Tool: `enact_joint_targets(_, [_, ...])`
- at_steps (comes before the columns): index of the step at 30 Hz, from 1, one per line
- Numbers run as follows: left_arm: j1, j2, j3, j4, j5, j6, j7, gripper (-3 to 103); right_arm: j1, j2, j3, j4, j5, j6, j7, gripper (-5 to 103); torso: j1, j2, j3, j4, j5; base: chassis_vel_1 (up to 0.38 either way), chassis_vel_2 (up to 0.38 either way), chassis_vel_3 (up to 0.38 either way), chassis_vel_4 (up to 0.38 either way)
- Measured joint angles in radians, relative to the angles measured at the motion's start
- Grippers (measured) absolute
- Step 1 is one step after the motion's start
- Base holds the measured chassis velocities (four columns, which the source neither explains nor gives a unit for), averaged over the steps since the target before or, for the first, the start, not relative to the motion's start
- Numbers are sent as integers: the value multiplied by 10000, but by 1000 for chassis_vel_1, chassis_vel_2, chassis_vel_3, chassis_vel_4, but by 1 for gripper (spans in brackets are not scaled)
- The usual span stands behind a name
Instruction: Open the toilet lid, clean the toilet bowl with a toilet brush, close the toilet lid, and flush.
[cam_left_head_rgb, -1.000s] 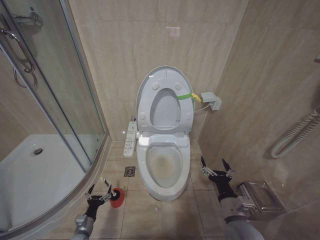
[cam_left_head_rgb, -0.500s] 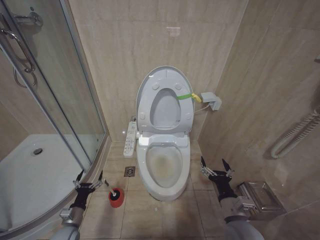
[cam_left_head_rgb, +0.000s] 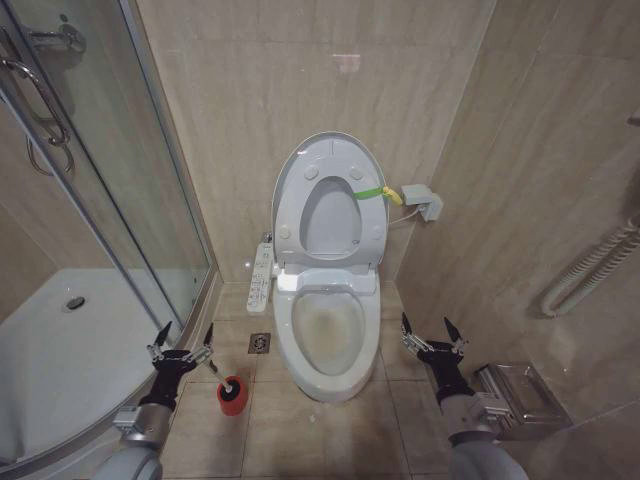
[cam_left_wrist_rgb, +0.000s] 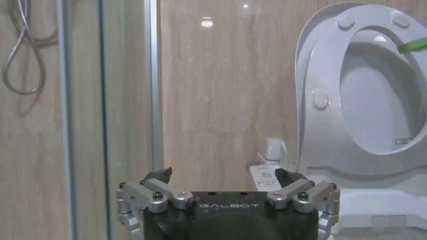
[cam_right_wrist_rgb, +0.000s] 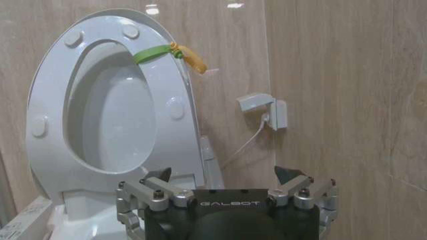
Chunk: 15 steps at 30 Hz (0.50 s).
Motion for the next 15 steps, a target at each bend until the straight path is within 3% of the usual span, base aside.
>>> enact_joint_targets(8, [1436,-494,-482,-1172,-30,244,89,100,0,0,0,0,0,0,0,100,0,0,-1,2,0,0,0,0,0])
enact_joint_targets(15, [1745,-681,-446,-1297,-32,211,441,100,0,0,0,0,0,0,0,100,1,0,-1,-1,-1,0,0,0,0])
